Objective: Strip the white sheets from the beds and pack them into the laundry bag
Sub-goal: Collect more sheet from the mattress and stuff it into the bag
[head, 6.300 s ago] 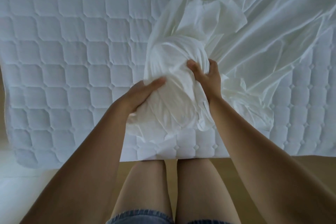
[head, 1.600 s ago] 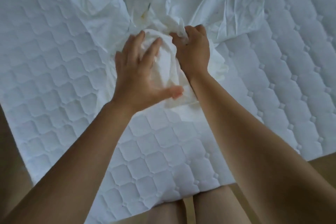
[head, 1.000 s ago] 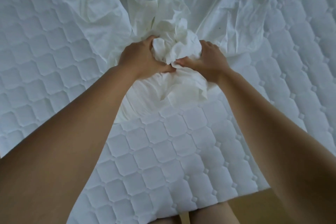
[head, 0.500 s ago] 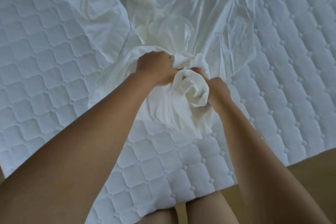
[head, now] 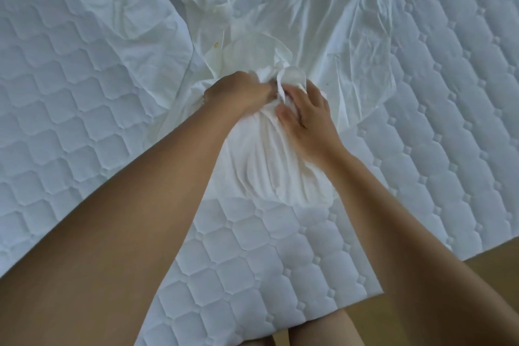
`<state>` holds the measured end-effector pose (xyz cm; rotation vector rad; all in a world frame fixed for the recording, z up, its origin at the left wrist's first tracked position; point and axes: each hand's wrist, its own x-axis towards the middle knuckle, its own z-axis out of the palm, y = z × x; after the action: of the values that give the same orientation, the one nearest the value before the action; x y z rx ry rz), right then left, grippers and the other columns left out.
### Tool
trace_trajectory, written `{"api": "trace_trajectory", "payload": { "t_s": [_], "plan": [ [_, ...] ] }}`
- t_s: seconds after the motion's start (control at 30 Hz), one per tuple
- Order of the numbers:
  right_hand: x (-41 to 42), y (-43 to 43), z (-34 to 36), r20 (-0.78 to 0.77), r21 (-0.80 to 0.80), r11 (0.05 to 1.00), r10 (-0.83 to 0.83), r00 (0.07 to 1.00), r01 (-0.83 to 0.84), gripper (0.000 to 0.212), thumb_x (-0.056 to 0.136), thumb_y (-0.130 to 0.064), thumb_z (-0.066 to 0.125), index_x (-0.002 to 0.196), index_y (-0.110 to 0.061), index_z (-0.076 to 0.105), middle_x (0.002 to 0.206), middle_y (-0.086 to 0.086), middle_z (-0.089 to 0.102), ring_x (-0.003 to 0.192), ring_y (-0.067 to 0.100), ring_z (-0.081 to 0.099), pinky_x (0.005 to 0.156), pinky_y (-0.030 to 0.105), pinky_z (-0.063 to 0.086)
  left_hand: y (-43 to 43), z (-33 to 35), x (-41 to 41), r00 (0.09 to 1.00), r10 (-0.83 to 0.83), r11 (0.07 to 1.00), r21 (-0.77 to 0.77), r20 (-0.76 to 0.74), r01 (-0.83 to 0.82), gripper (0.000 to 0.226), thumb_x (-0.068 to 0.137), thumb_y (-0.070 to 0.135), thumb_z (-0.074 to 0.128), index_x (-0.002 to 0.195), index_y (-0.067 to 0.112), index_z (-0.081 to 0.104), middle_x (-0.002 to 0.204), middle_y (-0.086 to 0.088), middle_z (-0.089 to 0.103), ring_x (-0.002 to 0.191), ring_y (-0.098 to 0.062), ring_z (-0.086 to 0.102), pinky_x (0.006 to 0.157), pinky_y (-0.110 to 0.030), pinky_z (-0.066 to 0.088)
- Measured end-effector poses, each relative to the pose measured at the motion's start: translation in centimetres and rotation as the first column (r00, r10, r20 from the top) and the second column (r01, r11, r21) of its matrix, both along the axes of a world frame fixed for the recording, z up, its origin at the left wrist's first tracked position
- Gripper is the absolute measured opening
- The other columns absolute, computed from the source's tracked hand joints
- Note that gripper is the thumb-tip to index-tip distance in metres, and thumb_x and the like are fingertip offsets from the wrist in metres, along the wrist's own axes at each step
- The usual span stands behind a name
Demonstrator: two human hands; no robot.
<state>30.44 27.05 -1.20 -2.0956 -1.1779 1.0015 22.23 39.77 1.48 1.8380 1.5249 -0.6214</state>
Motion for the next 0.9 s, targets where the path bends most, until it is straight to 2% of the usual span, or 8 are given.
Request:
{"api": "trace_trajectory", "payload": {
  "t_s": [0.13, 0.23, 0.33, 0.4, 0.5, 0.6, 0.8, 0.9],
  "plan": [
    [2.0, 3.8, -0.7, -0.087, -0.130, 0.991, 0.030, 0.996, -0.042, 0.069, 0.079, -0.066, 0.053, 0.138, -0.033, 0.039, 0.134, -0.004, 0.047, 0.122, 0.017, 0.047, 0.099, 0.034, 0.037, 0.1, 0.4, -2.1, 0.985, -0.099, 0.979, 0.190, 0.143, 0.071, 0.070, 0.090, 0.063, 0.041, 0.134, 0.009, 0.041, 0.133, -0.013, 0.050, 0.119, -0.033, 0.048, 0.095, -0.040, 0.036],
    [3.3, 5.9, -1.5, -0.213, -0.209, 0.975, 0.026, 0.977, -0.071, 0.090, 0.060, -0.079, 0.057, 0.136, -0.034, 0.044, 0.126, -0.010, 0.059, 0.113, 0.011, 0.058, 0.100, 0.037, 0.045, -1.4, 1.3, -4.1, 0.926, -0.375, 0.885, 0.313, 0.036, 0.346, 0.098, 0.079, 0.076, 0.036, 0.149, 0.010, 0.017, 0.152, -0.017, 0.024, 0.140, -0.032, 0.024, 0.111, -0.047, 0.020],
    [4.5, 7.5, -2.1, -0.341, -0.245, 0.969, -0.068, 0.938, -0.018, 0.059, 0.070, -0.063, 0.067, 0.120, -0.032, 0.058, 0.112, -0.010, 0.067, 0.101, 0.011, 0.065, 0.094, 0.035, 0.050, -2.7, 1.7, -6.3, 0.812, -0.559, 0.780, 0.225, -0.170, 0.584, 0.131, 0.056, 0.091, 0.043, 0.149, 0.023, -0.020, 0.156, -0.013, -0.024, 0.144, -0.034, -0.021, 0.113, -0.061, -0.003],
    [4.7, 8.2, -2.2, -0.406, -0.276, 0.961, -0.113, 0.907, -0.004, 0.042, 0.076, -0.049, 0.070, 0.110, -0.026, 0.064, 0.100, -0.006, 0.070, 0.091, 0.013, 0.068, 0.082, 0.030, 0.054, -2.7, 1.5, -7.1, 0.780, -0.591, 0.766, 0.161, -0.207, 0.622, 0.141, 0.051, 0.089, 0.056, 0.145, 0.028, -0.030, 0.151, -0.014, -0.035, 0.141, -0.038, -0.028, 0.111, -0.063, -0.003],
    [4.4, 7.8, -2.8, -0.385, -0.408, 0.913, -0.199, 0.901, 0.027, 0.043, 0.075, -0.043, 0.062, 0.108, -0.015, 0.064, 0.093, 0.002, 0.068, 0.082, 0.019, 0.066, 0.068, 0.028, 0.050, -2.4, 0.9, -7.3, 0.759, -0.624, 0.746, 0.148, -0.186, 0.649, 0.142, 0.050, 0.083, 0.066, 0.145, 0.032, -0.027, 0.156, -0.012, -0.019, 0.145, -0.036, -0.011, 0.114, -0.059, 0.009],
    [4.1, 6.0, -3.7, -0.362, -0.541, 0.841, -0.211, 0.908, -0.021, 0.066, 0.052, -0.049, 0.056, 0.109, -0.016, 0.064, 0.097, 0.005, 0.066, 0.090, 0.026, 0.063, 0.083, 0.038, 0.050, -2.0, 0.8, -7.0, 0.653, -0.732, 0.630, 0.173, -0.194, 0.757, 0.136, 0.050, 0.083, 0.065, 0.147, 0.037, -0.019, 0.158, -0.008, -0.005, 0.144, -0.033, 0.003, 0.114, -0.054, 0.014],
    [3.2, -0.8, -4.2, -0.410, -0.721, 0.682, -0.276, 0.869, -0.123, 0.034, 0.054, -0.031, 0.044, 0.081, -0.015, 0.056, 0.070, 0.008, 0.049, 0.069, 0.026, 0.050, 0.064, 0.032, 0.038, -4.2, 1.7, -5.7, 0.368, -0.913, 0.351, 0.124, -0.175, 0.928, 0.126, 0.054, 0.082, 0.064, 0.149, 0.038, -0.006, 0.156, -0.006, 0.011, 0.140, -0.032, 0.018, 0.110, -0.050, 0.020],
    [3.2, -4.4, -4.5, -0.426, -0.780, 0.599, -0.292, 0.856, -0.184, 0.025, 0.062, -0.031, 0.046, 0.078, -0.014, 0.054, 0.067, 0.006, 0.051, 0.066, 0.026, 0.051, 0.062, 0.031, 0.039, -7.5, 1.7, -5.2, 0.370, -0.923, 0.368, 0.039, -0.105, 0.929, 0.127, 0.051, 0.085, 0.063, 0.150, 0.038, -0.002, 0.155, -0.004, 0.018, 0.137, -0.031, 0.024, 0.109, -0.049, 0.023]
  ]
}}
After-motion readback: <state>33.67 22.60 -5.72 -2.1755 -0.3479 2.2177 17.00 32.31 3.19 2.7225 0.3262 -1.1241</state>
